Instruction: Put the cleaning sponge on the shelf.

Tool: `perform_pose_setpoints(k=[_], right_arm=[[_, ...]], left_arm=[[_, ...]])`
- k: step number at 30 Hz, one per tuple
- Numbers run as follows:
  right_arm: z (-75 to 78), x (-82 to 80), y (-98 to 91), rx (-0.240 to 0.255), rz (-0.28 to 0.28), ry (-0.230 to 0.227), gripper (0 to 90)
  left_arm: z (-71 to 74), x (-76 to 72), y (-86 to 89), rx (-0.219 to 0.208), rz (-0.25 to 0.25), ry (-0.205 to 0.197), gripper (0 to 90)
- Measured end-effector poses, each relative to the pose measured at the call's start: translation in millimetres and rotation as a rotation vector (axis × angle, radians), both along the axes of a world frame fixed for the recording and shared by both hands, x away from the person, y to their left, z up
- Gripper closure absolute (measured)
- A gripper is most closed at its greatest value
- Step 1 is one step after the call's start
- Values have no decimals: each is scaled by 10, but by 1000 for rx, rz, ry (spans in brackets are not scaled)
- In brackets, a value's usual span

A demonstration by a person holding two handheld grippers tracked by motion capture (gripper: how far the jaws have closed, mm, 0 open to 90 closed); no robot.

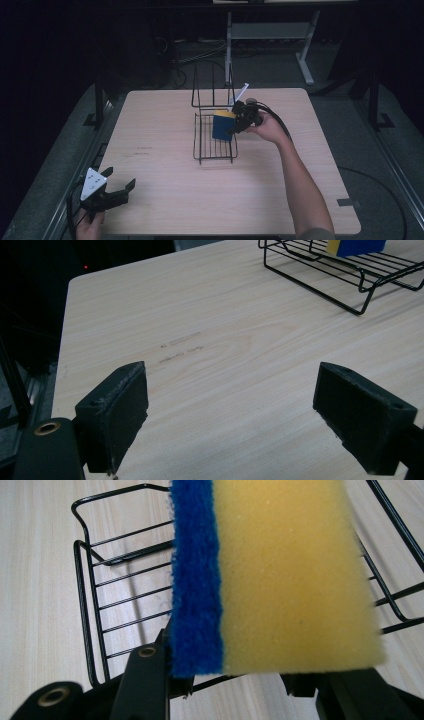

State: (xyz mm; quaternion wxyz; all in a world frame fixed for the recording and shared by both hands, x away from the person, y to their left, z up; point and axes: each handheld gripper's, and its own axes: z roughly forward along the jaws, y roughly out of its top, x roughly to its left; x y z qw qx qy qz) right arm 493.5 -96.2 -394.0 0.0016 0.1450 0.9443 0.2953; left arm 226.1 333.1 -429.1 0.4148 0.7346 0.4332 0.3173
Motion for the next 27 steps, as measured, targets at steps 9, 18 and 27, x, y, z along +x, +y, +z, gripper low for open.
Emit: perform_pose_setpoints(k=[9,18,27], right_arm=[[16,-4,19,14,1,-1,530],[49,-10,14,32,-25,10,368],[81,-21,-20,37,-34,10,329]], left_arm=[[-1,3,-2,0,0,1,139],[4,7,-21,4,-3,-2,139],[4,18,-24,12,-8,1,139]])
